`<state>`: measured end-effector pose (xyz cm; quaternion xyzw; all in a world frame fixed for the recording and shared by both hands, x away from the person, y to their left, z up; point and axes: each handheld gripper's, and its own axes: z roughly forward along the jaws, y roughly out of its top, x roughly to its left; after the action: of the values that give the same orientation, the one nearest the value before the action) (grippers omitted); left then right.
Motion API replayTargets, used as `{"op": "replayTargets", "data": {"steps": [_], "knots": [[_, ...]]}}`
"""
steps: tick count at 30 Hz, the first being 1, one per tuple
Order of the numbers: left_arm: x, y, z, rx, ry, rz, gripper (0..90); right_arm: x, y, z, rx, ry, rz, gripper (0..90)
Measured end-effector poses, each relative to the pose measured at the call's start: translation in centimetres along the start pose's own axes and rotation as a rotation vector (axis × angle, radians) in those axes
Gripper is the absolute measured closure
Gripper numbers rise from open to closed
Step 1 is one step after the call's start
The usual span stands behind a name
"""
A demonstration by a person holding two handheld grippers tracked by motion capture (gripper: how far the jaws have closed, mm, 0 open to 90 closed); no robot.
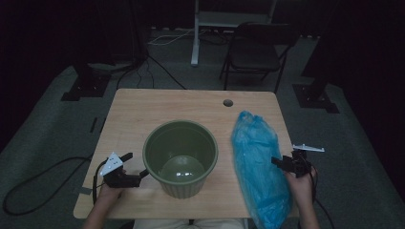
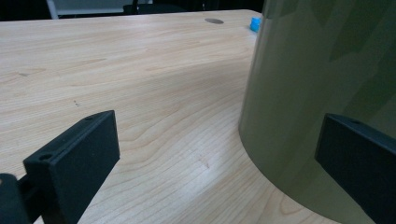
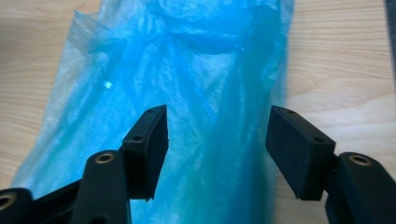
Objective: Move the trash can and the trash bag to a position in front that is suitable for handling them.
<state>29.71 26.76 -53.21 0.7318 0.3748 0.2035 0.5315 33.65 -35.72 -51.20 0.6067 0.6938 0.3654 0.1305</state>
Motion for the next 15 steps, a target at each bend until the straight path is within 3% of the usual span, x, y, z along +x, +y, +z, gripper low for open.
{"op": "replayTargets", "data": {"steps": [2,9,15], "knots": [[0.0,0.0,0.0,0.0,0.0,-0.001,0.4,-0.4,-0.4,-0.2,-0.003,0.018,0.019,37.2],[0.1,-0.1,0.1,0.004,0.0,-0.004,0.4,-1.7,-1.3,-0.7,-0.006,-0.002,0.027,37.2],[-0.1,0.0,0.3,0.008,-0.004,-0.004,0.4,-2.4,-0.9,-0.5,-0.018,0.03,0.048,35.1]]}}
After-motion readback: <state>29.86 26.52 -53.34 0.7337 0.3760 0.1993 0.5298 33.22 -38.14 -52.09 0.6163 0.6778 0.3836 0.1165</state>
